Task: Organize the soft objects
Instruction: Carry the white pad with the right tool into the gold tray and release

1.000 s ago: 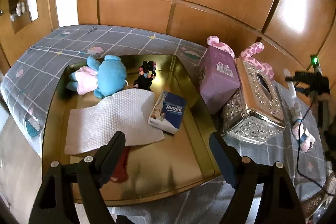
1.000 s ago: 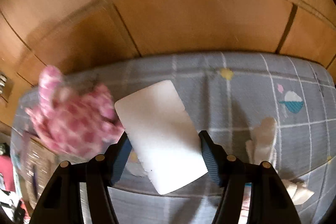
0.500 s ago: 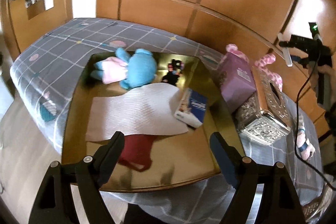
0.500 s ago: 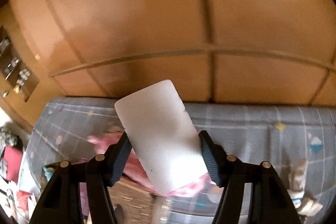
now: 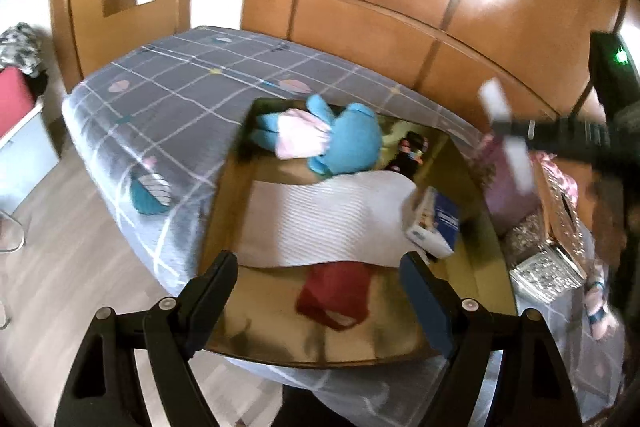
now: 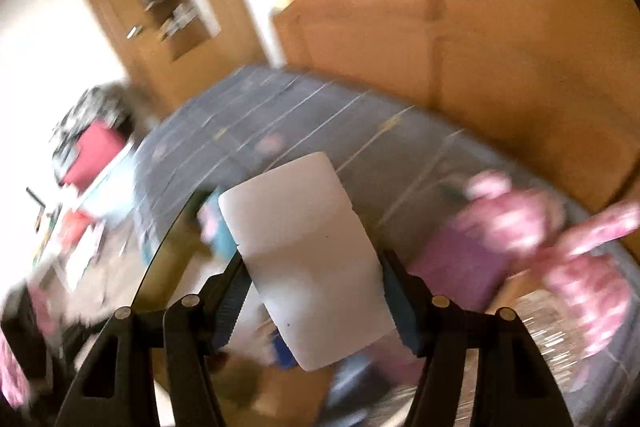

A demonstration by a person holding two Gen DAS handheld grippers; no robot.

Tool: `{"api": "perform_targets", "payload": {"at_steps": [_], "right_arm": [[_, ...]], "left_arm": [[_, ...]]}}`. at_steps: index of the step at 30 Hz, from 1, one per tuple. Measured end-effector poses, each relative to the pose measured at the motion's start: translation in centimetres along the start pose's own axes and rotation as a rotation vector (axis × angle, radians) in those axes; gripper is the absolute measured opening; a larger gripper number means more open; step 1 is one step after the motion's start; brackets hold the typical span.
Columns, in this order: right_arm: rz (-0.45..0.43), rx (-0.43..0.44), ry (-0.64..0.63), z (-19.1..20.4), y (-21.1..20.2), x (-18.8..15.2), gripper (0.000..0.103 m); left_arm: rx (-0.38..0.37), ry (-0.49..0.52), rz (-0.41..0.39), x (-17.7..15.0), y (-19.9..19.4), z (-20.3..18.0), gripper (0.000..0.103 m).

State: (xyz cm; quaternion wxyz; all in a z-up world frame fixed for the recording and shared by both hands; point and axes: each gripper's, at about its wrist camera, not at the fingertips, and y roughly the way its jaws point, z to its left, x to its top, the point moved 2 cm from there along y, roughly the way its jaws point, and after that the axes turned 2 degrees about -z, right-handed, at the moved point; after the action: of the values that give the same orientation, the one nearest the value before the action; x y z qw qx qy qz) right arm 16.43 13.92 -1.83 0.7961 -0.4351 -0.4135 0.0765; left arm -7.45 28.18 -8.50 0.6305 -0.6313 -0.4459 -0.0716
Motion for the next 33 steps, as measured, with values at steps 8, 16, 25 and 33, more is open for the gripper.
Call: {"api": "perform_targets", "payload": {"at_steps": [8,16,25,33], "right_arm": [[0.162,0.016,-0.244,6.4,3.7,-7.7,0.065],[0.139,-0.098,-0.338,6.8,4.0,-10.5,0.068],[0.082,-0.073,-0.29,5.9,2.1,-10.6,0.077],[0.049,-0.067,-0.251,5.1,0.8,-10.6,0.085]], "left_arm": [[0.048,-0.016,-0.012,-0.1,0.1,0.9,0.084],[0.067,0.012,-0.025,-0.3,-0.1,0.2,0.084],[0.073,0.062,-0.049,-0.3,-0.7,-1.2,0.084],[0.068,0.082,-0.05,-0.3,-0.9,-2.2,0.084]]}}
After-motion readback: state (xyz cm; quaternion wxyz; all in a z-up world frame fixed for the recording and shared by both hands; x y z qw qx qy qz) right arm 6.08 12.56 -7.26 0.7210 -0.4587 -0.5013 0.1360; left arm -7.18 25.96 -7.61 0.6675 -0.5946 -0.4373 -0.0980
